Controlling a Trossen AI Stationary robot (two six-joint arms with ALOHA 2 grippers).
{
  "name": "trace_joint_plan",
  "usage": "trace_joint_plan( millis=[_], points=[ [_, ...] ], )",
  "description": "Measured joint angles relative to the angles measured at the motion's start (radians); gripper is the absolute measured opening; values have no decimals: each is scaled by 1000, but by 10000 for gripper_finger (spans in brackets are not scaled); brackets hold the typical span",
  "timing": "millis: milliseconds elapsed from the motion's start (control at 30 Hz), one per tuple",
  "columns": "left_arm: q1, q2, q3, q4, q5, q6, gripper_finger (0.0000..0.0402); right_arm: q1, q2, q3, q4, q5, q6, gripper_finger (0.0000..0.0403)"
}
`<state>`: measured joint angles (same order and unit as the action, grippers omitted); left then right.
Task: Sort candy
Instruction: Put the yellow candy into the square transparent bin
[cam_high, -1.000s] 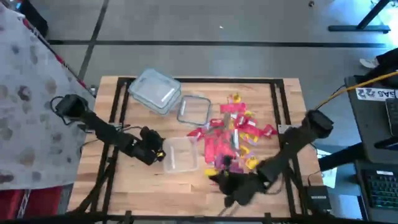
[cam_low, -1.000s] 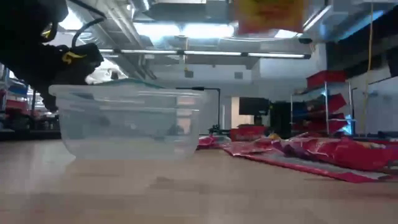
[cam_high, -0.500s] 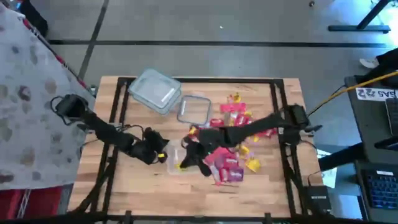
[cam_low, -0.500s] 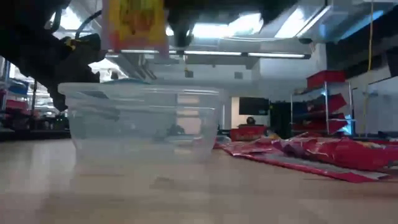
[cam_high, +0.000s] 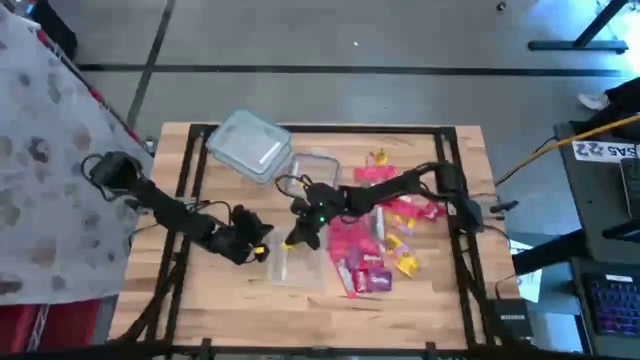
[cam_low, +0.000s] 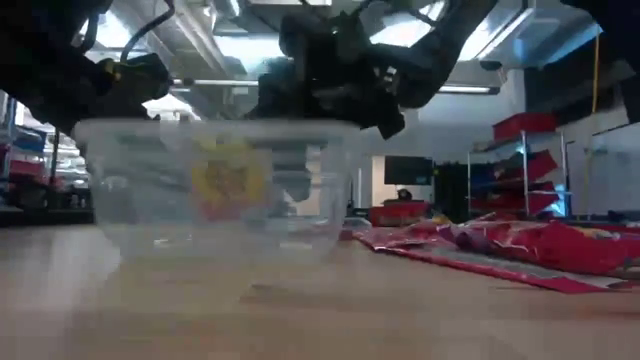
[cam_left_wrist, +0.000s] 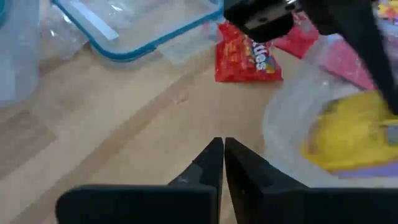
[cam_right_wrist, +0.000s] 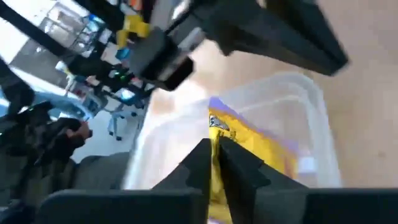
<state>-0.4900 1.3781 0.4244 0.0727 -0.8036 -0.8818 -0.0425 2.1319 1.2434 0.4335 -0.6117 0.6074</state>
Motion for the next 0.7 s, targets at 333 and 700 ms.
trace_joint_plan(
  millis=[333, 700],
  points=[
    [-1, 0, 0, -1, 0, -8, 0, 17, -51, 17, -22, 0, -172, 156],
    [-1, 0, 0, -7, 17, -8, 0, 219, -307, 143, -687, 294, -548, 137]
  ],
)
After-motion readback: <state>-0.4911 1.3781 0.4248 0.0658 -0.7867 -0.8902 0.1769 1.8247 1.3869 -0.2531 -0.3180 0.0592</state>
